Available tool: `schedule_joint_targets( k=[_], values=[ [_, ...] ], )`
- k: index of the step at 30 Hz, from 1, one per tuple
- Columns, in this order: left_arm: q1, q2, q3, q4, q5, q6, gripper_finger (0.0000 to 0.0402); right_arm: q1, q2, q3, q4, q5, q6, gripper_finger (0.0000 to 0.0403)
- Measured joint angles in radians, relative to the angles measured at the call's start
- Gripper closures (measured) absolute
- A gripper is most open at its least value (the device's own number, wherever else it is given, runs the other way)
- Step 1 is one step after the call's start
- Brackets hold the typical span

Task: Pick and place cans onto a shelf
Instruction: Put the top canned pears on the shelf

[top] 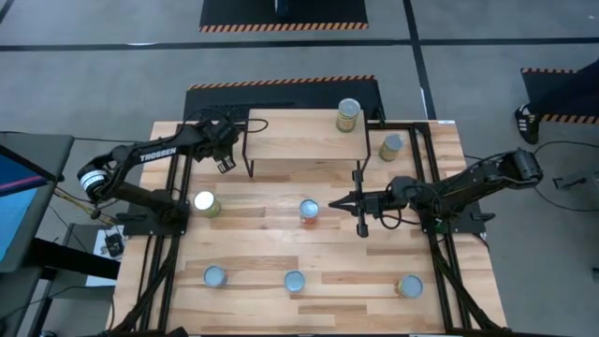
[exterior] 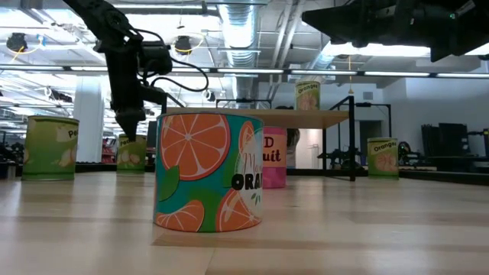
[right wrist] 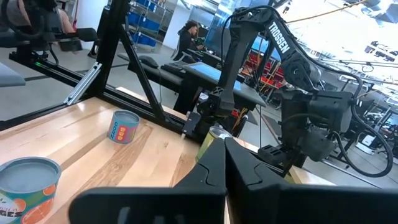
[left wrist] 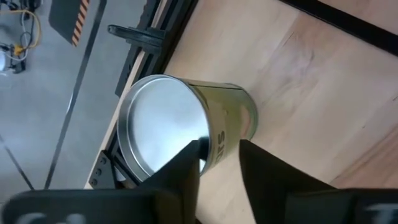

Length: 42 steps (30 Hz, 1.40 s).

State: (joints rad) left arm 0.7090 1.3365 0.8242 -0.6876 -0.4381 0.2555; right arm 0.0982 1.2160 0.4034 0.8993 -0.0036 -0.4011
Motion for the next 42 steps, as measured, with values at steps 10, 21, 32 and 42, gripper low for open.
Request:
schedule_joint_targets(
  k=[10, 21, 32, 42],
  values=[
    [-0.001, -0.002, 0.001, -0.008, -0.03, 0.036, 0.0397, 0.0, 0.0, 0.0, 0.001, 0.0, 0.0, 0.0393],
    [-0.001, -0.08, 0.045, -0.132, -0.018, 0.05, 0.0401, 0.0, 0.0, 0.0, 0.002, 0.0, 0.001, 0.0392],
    [-0.001, -0.19, 0.227, -0.295, -0.038, 0.074, 0.0401, 0.0, 0.0, 0.0, 0.007, 0.0, 0.003, 0.0392],
    [0.0, -0.239, 0.521, -0.327, 0.031, 0.1, 0.0401, 0.0, 0.0, 0.001, 0.006, 0.0, 0.009, 0.0392]
  ],
)
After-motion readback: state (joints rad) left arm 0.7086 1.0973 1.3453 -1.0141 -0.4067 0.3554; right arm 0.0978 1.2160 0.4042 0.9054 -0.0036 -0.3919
